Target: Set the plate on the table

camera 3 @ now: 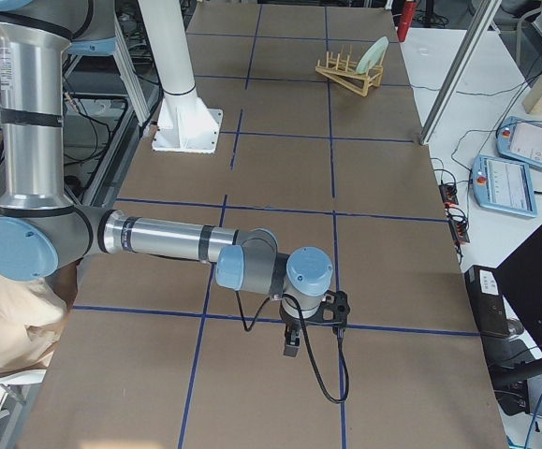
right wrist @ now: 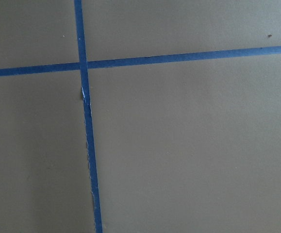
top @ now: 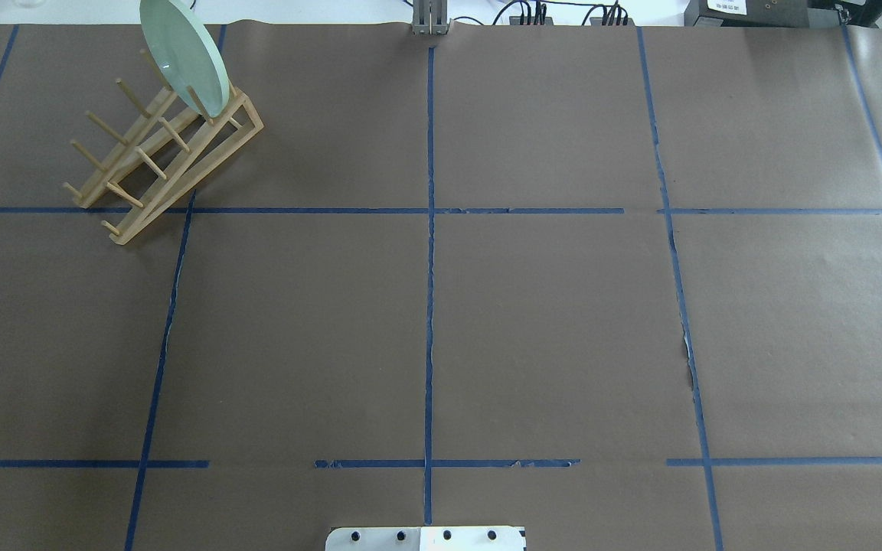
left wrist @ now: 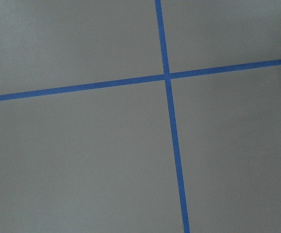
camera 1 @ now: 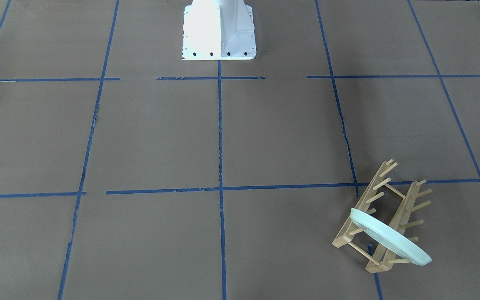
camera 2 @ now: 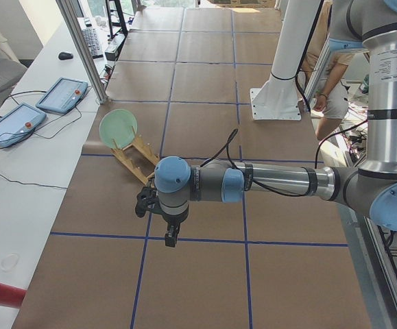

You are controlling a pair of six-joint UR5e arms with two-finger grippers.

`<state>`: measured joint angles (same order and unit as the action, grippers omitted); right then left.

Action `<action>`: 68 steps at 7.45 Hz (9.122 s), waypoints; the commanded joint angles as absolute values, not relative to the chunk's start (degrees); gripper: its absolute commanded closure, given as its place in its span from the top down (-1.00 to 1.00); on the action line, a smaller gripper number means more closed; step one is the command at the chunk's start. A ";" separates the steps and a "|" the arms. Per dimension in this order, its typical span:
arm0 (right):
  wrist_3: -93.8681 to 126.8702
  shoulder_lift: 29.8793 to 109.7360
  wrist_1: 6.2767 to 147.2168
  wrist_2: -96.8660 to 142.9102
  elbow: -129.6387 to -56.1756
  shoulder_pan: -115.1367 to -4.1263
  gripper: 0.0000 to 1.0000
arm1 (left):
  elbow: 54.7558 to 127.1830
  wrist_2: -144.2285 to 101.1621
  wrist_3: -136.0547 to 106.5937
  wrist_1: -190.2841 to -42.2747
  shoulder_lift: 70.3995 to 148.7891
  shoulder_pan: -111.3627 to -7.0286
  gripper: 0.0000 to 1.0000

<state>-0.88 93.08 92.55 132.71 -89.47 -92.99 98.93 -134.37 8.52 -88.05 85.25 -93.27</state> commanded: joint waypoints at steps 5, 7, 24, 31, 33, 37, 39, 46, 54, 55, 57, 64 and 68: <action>-0.88 93.08 92.55 132.71 -89.47 -92.99 1.00 | 101.32 -134.64 8.26 -88.41 88.15 -93.43 1.00; -0.88 93.08 92.55 132.71 -89.38 -92.99 1.00 | 94.62 -134.91 8.09 -98.29 99.00 -93.34 1.00; -0.88 93.08 92.55 132.71 -89.47 -92.99 1.00 | 65.48 -115.40 -128.14 -166.64 122.17 -64.17 0.94; -0.88 93.08 92.55 132.71 -89.47 -92.99 1.00 | 65.39 -114.96 -127.79 -166.38 122.96 -64.25 -0.10; -0.88 93.08 92.55 132.71 -89.39 -92.99 1.00 | 64.61 -113.73 -127.62 -166.20 123.13 -64.16 -0.13; -0.88 93.08 92.55 132.71 -89.39 -92.99 1.00 | 64.16 -111.88 -127.79 -163.30 125.07 -64.33 -1.00; -0.88 93.08 92.55 132.71 -89.47 -92.99 1.00 | 66.51 -112.32 -127.79 -163.21 124.98 -65.21 -1.00; -0.88 93.08 92.55 132.71 -89.47 -92.99 1.00 | 90.99 -126.48 -112.85 -129.00 124.80 -60.27 -1.00; -0.88 93.08 92.55 132.71 -89.47 -92.99 1.00 | 81.67 -102.40 -83.17 -74.11 138.60 -29.46 -1.00; -0.88 93.08 92.55 132.71 -89.47 -92.99 1.00 | 81.65 -100.57 -82.97 -74.00 138.43 -29.01 -0.83; -0.88 93.08 92.55 132.71 -89.47 -92.99 1.00 | 83.57 -100.20 -82.79 -74.00 137.64 -29.09 1.00; -0.88 93.08 92.55 132.71 -89.47 -92.99 1.00 | 102.40 -125.13 -19.66 -85.08 111.40 -65.94 1.00; -0.88 93.08 92.55 132.71 -89.39 -92.99 1.00 | 85.32 -129.10 23.23 -85.60 102.31 -90.92 1.00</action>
<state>-0.88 93.08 92.55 132.71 -89.44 -92.99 92.73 -127.66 12.28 -85.42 103.76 -83.52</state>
